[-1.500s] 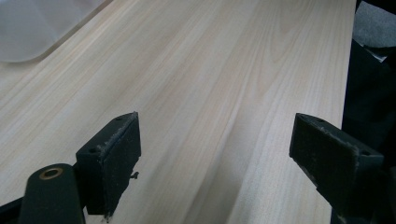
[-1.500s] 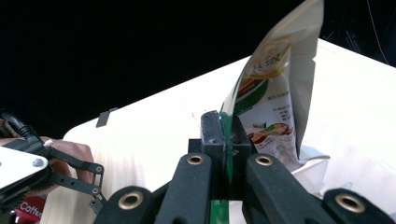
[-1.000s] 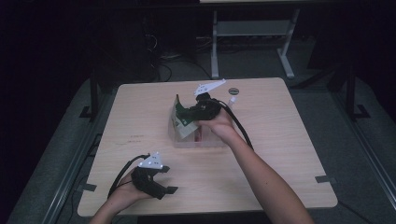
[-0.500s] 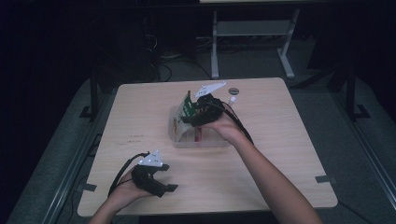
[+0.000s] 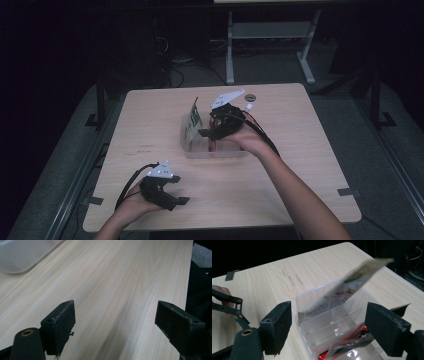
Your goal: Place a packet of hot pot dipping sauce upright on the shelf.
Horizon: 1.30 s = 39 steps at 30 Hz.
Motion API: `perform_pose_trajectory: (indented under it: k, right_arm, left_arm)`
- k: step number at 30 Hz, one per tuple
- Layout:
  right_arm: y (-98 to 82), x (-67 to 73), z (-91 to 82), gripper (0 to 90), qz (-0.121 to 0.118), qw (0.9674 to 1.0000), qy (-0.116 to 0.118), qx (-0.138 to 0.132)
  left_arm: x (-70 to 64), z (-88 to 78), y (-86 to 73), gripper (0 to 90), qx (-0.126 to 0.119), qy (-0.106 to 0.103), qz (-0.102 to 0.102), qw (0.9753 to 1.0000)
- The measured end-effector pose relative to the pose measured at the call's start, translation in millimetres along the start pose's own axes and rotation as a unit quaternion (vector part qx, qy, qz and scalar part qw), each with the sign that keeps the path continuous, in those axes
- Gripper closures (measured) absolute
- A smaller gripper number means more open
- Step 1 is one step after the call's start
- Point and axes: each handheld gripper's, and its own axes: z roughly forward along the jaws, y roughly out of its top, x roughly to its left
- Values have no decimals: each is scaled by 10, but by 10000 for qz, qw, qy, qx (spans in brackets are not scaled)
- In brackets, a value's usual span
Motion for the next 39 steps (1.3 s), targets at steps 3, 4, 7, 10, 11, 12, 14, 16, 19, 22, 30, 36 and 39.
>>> perform_pose_trajectory:
  k: [3, 4, 7, 10, 11, 12, 14, 16, 19, 22, 30, 36, 39]
  right_arm:
    - [-12, 50, -83, 211, 23, 9999, 108, -79]
    - [-19, 66, -103, 211, 21, 9998, 144, -114]
    - [-74, 134, -183, 212, -72, 9996, 213, -195]
    - [-150, 216, -249, 214, -167, 9992, 301, -209]
    - [-176, 245, -271, 214, -177, 9991, 350, -185]
    - [-202, 276, -289, 216, -179, 9990, 368, -193]
    - [-256, 327, -319, 218, -223, 9986, 441, -201]
    - [-310, 379, -340, 219, -241, 9984, 477, -185]
    - [-396, 442, -353, 220, -332, 9976, 581, -150]
    - [-495, 501, -359, 220, -350, 9971, 670, -112]
    - [-846, 603, -357, 218, -228, 9967, 769, 83]
    - [-1145, 656, -371, 217, -122, 9963, 785, 320]
    - [-1299, 692, -378, 210, -12, 9960, 799, 396]
  left_arm:
    - [6, 6, 10, 162, 16, -15, 43, 10000]
    - [8, 10, 12, 162, 28, -15, 59, 10000]
    - [2, 13, 21, 162, 49, -32, 90, 9999]
    - [-13, 15, 24, 162, 40, -22, 85, 10000]
    - [-8, 11, 27, 162, 62, -21, 146, 9999]
    - [-14, 11, 25, 162, 66, -26, 124, 9999]
    - [-23, 11, 24, 162, 46, -19, 104, 9999]
    - [-28, 12, 25, 162, 25, -19, 98, 9999]
    - [-38, 14, 25, 162, 18, -29, 94, 9999]
    - [-48, 19, 23, 162, 3, -47, 93, 9999]
    - [-85, 59, 34, 162, 35, -98, 175, 9998]
    - [-112, 68, 35, 162, 58, -113, 218, 9997]
    - [-116, 74, 33, 162, 72, -122, 246, 9996]
